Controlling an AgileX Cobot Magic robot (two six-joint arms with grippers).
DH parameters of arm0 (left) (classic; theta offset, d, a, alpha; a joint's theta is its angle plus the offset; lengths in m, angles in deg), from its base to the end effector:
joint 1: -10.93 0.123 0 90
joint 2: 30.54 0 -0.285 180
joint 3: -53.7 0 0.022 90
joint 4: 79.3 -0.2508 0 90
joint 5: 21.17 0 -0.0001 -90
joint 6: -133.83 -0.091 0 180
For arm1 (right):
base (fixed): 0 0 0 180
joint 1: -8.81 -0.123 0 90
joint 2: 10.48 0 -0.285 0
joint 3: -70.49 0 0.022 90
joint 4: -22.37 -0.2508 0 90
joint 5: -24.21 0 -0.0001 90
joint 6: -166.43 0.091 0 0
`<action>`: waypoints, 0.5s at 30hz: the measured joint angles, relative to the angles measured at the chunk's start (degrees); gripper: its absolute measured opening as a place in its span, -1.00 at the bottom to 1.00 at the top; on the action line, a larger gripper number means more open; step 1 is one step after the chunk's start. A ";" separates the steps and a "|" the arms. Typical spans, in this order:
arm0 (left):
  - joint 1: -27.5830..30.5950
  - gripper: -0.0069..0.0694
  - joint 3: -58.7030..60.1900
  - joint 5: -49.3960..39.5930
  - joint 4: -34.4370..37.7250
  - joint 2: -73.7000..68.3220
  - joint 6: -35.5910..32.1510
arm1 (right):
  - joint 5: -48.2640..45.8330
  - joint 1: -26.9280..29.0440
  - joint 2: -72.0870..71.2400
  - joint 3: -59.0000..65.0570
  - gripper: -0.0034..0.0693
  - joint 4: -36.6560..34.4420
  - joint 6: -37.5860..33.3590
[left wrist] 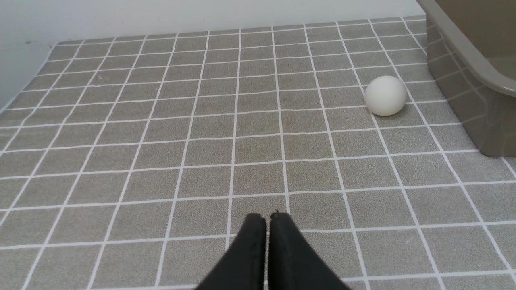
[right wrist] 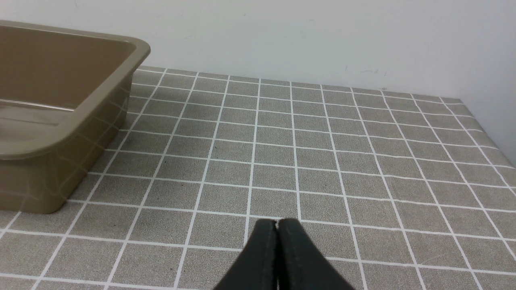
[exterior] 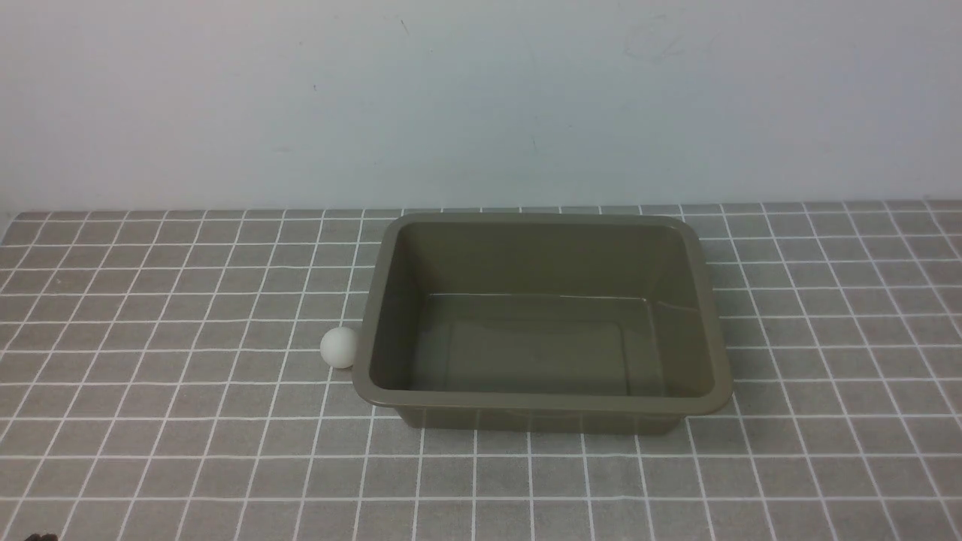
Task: Put the table tennis balls into the box on the grey coffee tablecloth.
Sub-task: 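Reach for and grasp a ping pong ball on the table beside the basket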
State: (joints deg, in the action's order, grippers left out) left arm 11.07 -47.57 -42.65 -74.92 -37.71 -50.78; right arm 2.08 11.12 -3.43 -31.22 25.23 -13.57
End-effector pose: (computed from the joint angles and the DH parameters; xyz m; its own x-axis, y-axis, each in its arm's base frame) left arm 0.0526 -0.0024 0.1713 -0.2975 0.0086 -0.9547 0.0270 0.9996 0.0006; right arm 0.0520 -0.0038 0.1729 -0.3019 -0.0341 -0.9527 0.0443 0.9978 -0.0497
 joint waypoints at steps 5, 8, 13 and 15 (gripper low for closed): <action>0.00 -0.83 0.00 0.00 -0.06 0.00 0.00 | 0.00 0.00 0.00 0.00 -0.94 0.00 0.00; 0.00 -0.83 0.00 0.64 -1.05 0.00 -0.06 | 0.00 0.00 0.00 0.00 -0.94 0.00 0.00; 0.00 -0.83 0.18 11.19 5.94 0.00 3.83 | 0.00 0.00 0.00 0.00 -0.94 0.00 0.00; 0.00 -0.83 0.18 17.10 9.00 0.00 4.60 | 0.00 0.00 0.00 0.00 -0.94 0.00 0.00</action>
State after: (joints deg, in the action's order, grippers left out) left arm 11.07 -47.39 -25.55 -65.92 -37.71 -46.17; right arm 2.08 11.12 -3.43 -31.22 25.23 -13.57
